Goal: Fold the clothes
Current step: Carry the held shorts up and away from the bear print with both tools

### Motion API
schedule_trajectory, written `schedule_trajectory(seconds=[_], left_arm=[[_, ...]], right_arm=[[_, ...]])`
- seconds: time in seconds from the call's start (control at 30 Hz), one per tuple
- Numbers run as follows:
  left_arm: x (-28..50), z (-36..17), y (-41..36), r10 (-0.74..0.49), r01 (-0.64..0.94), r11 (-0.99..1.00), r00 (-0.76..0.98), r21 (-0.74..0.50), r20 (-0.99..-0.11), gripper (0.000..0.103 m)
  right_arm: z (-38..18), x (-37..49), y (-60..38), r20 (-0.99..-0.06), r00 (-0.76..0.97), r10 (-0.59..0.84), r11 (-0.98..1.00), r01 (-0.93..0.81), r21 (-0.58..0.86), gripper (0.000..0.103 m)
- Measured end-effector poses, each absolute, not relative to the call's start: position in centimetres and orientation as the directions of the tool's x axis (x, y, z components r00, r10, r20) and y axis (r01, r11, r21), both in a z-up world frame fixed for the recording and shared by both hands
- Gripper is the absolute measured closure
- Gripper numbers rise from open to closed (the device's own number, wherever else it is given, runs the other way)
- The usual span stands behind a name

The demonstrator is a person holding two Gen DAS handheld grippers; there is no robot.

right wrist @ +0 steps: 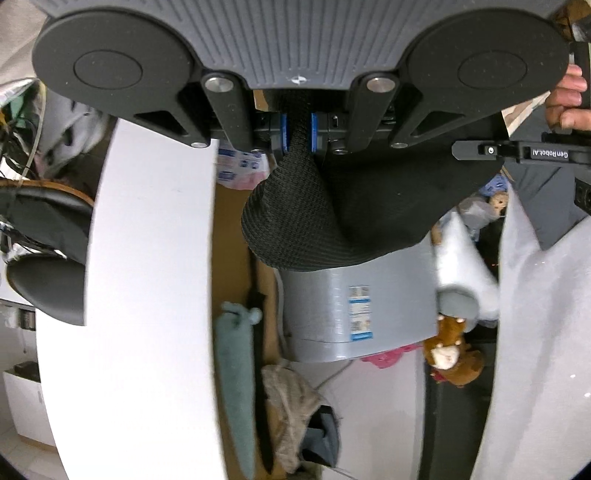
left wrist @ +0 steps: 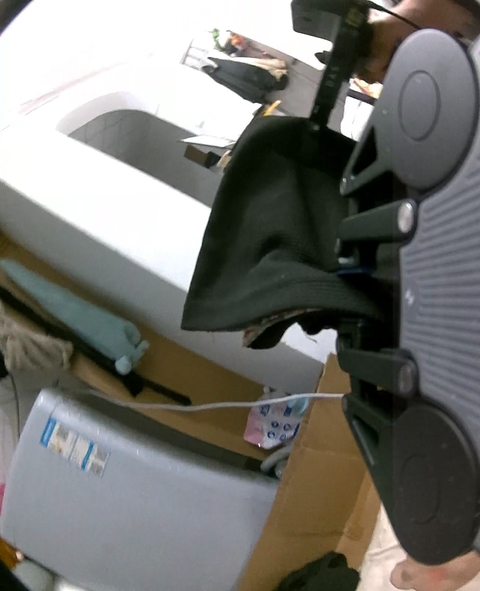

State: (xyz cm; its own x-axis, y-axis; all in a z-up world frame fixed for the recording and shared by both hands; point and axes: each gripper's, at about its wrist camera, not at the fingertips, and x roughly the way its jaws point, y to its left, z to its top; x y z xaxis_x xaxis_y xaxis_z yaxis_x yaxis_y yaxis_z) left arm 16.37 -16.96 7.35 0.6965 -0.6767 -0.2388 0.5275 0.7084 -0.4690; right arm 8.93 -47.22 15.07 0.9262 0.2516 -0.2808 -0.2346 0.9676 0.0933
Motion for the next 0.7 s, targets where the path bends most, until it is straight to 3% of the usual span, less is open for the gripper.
schedule_trajectory(seconds=[0.7], left_arm=[[19.3,2.0,-27.8,-0.735,0.537,0.649,0.624,-0.539,-0.264,0.083]], right_arm=[[10.2,11.0,-57.8,-0.353,0.931,0.096,0.993,-0.066,0.097,0.091]])
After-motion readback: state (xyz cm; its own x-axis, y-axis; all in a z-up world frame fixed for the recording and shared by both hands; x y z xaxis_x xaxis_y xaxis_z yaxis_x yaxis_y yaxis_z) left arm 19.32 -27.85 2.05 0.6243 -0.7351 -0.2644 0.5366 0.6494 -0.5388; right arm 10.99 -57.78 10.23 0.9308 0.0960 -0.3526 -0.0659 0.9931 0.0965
